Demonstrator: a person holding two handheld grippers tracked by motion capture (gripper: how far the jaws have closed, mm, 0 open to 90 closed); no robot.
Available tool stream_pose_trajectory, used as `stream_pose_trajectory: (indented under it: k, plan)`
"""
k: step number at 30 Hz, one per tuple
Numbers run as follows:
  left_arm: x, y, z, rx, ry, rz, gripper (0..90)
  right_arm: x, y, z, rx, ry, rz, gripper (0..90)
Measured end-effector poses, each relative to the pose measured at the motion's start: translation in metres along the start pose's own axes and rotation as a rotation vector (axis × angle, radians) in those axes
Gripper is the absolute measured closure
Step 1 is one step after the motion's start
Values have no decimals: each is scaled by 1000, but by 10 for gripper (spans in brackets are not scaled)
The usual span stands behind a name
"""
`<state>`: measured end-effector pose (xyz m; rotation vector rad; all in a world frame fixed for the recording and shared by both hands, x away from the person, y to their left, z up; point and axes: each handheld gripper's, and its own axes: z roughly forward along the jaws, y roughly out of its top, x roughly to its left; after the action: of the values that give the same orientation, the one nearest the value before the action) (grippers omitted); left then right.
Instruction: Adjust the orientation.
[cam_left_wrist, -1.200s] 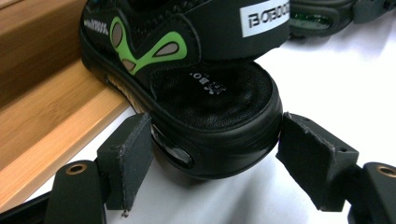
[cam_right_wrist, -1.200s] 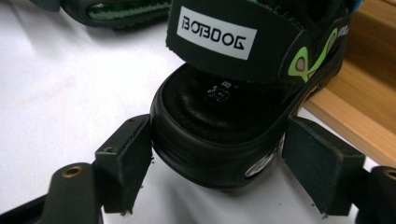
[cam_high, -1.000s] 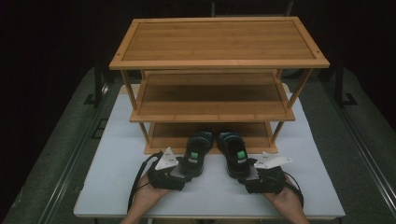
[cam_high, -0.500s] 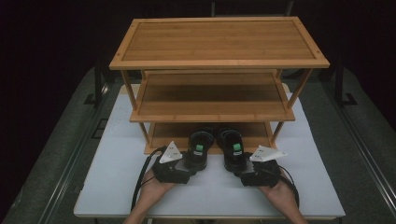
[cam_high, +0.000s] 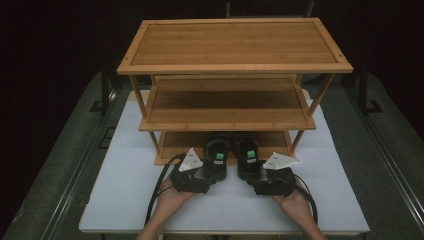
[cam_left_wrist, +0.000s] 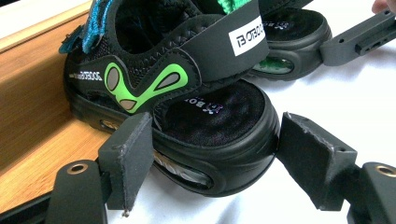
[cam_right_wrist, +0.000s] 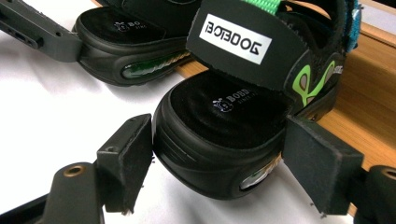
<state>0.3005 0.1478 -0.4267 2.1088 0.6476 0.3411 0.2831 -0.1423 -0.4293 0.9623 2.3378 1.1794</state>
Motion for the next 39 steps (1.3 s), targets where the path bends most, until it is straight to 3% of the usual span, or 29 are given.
stream_pose_trajectory:
  k: [14, 23, 27, 34, 39]
  plan:
    - [-1, -1, 5, 13, 20, -3, 276, 2, -1, 5, -4, -9, 18, 273]
    - [-7, -2, 0, 32, 32, 26, 281, 4, -8, 1, 8, -18, 41, 277]
    - [-10, -6, -3, 15, 42, 27, 299, 8, -11, -5, -6, -37, 31, 337]
    - [-9, -16, -7, 6, 48, -9, 437, 13, -17, -12, -10, -72, 31, 520]
    - [-9, -16, -6, 11, 52, 1, 469, 17, -17, -11, -10, -89, 25, 581]
